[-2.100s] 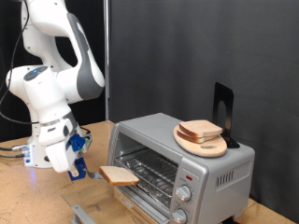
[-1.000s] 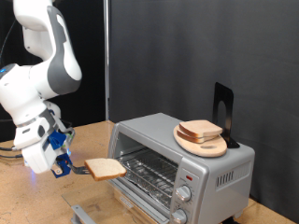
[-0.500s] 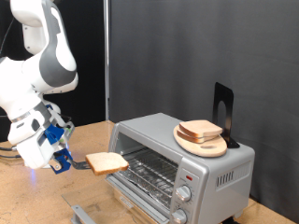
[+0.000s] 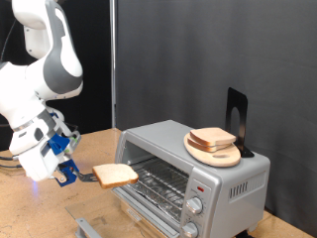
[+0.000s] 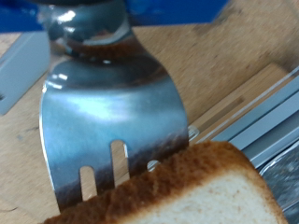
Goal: Make a piece of toast with the oven
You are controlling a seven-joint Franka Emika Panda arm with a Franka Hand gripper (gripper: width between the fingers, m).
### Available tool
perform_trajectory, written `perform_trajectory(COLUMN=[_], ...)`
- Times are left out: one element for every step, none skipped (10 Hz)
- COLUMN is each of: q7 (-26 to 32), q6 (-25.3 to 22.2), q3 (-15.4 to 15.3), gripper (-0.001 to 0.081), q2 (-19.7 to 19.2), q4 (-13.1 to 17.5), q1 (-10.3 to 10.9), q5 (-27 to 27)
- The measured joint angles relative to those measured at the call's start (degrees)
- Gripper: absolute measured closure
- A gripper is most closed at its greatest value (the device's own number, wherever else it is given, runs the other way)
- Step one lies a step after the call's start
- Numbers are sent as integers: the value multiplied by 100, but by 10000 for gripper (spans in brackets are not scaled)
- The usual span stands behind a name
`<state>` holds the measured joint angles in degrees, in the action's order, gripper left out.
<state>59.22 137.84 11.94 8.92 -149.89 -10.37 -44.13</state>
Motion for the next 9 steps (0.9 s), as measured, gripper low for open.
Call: perform_trajectory(q7=[0, -6, -8, -9, -8, -8, -8, -8, -4], q6=[-4, -6, 0, 26, 69, 126, 193, 239, 279], q3=[1, 0, -11, -56, -115, -175, -244, -312, -378], gripper=[440, 440, 440, 440, 440, 440, 440, 440, 440], q2=[-81, -170, -264, -367, -454, -519, -574, -611, -619], q4=[138, 269, 373, 438, 463, 462, 454, 436, 413], q1=[1, 2, 7, 10, 18, 30, 43, 63, 77], q5=[-59, -84, -87, -56, -34, -25, -26, -48, -130])
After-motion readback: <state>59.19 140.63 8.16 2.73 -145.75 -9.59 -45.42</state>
